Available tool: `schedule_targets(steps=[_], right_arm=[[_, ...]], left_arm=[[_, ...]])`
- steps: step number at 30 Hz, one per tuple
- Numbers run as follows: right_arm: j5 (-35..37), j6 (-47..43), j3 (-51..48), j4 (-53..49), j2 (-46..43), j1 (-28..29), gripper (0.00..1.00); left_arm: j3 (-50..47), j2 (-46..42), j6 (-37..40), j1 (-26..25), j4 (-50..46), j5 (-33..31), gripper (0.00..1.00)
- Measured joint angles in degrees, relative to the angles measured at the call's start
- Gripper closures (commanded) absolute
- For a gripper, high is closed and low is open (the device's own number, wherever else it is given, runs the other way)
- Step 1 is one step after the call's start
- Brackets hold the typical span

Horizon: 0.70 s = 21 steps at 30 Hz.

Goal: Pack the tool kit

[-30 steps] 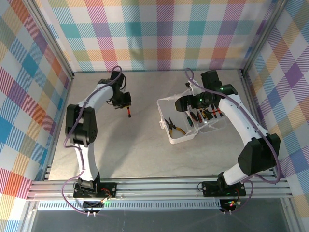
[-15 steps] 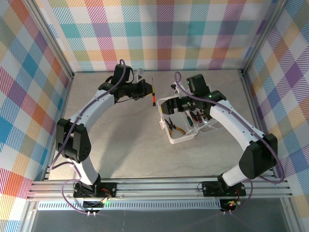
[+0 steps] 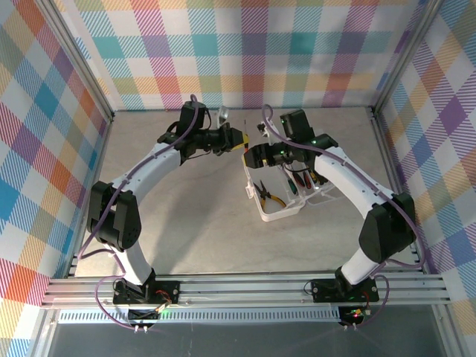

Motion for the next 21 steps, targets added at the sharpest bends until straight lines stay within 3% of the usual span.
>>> schedule_targets(steps=[4,7,14,17,21], right_arm=[[-0.09,0.31,0.90,0.63,1.22,0.42,0.45],[-0.20,1.01,0.96,1.03,1.77,0.42,0.59],[1.07,2.27,1.20,0.33,1.90,0.39,1.00],[1.22,2.10,1.20,-0.33,1.86,0.22,1.00],[3.58,0.76,0.72,-1.46,1.09,0.42,1.00]], left_arm=[[-0.11,0.00,-0.02,-0.20,0.48,0.11,1.00],[-0.17,0.00,0.00,-0.24,0.68,1.05,1.00],[-1.40,0.00,0.46,-0.44,2.12,1.90,0.99],[-1.40,0.17,1.51,-0.46,1.92,1.97,0.76],[-1.14,0.33,4.72,0.26,-1.42,2.08,0.34]])
